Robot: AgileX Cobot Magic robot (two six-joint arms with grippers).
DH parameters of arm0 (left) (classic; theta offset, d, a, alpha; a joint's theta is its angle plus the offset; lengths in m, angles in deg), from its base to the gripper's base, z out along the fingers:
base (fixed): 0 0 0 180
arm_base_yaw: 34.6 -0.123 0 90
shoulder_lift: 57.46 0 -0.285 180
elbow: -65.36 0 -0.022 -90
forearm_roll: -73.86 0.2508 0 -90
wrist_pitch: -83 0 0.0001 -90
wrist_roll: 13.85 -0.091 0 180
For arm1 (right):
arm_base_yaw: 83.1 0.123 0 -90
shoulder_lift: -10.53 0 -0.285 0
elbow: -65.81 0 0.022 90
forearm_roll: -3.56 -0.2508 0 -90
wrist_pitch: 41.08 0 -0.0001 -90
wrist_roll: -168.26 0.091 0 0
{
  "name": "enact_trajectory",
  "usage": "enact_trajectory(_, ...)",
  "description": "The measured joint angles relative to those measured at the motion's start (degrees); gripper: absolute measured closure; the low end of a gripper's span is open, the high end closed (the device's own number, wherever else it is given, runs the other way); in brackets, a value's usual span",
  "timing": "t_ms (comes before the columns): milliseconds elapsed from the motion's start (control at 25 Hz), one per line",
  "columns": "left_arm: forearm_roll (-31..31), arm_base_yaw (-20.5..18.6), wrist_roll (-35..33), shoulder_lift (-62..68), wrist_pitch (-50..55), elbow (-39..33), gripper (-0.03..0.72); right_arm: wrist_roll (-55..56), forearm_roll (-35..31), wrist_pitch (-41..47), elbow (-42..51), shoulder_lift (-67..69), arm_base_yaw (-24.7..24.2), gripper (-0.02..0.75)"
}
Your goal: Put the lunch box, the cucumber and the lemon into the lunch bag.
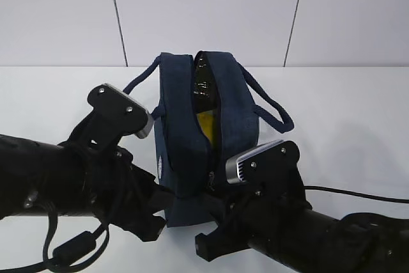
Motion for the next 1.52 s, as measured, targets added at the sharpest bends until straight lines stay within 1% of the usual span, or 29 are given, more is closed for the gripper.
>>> enact_trajectory(200, 0.0, 0.0, 0.0, 0.0, 2.14, 0.0, 0.393, 0.19, 0.22, 0.0, 0.0, -1.78, 0.0, 0.751)
enact_trajectory(600, 0.0, 0.0, 0.0, 0.0, 2.27, 0.93, 0.392, 0.19, 2.05, 0.39, 0.0, -4.07, 0.0, 0.751)
enact_trajectory(920, 0.0, 0.0, 0.0, 0.03, 2.27, 1.06, 0.393, 0.28, 2.32, 5.04, 0.1, -5.11, 0.0, 0.751)
enact_trajectory(1280, -3.43, 0.0, 0.0, 0.03, 4.21, 1.06, 0.391, 0.28, 2.46, 6.02, 1.71, -9.37, 0.0, 0.751)
enact_trajectory(1360, -4.39, 0.0, 0.0, 0.03, 4.72, 1.06, 0.371, 0.28, 2.46, 6.2, 2.09, -9.88, 0.0, 0.751)
enact_trajectory(1520, -5.71, 0.0, 0.0, 0.38, 4.81, 1.06, 0.291, 0.28, 2.18, 6.77, 2.08, -11.33, 0.0, 0.751)
